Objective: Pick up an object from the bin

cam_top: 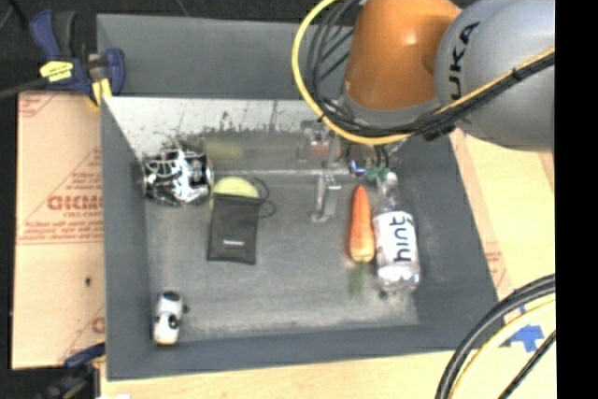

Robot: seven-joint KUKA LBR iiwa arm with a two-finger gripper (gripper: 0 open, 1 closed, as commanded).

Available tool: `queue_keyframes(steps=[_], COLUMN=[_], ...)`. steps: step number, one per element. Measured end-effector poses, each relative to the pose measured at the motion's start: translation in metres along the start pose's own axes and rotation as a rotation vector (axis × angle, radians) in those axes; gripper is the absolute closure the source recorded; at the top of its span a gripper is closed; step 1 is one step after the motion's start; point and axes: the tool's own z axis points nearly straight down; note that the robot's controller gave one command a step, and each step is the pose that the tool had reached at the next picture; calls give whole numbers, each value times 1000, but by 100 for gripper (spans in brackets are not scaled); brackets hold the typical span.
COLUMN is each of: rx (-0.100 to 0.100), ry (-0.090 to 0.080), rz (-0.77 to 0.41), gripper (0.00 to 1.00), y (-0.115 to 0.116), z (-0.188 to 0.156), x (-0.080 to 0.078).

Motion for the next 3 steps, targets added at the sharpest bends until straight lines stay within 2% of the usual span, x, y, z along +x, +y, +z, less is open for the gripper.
queue_keyframes(steps=[1,2,3], rx=[-1,3,-3], ry=[-7,-9,-9], rz=[1,-48,-67], gripper=[0,0,0], y=[0,22,48], z=[-5,5,22], x=[-1,6,18])
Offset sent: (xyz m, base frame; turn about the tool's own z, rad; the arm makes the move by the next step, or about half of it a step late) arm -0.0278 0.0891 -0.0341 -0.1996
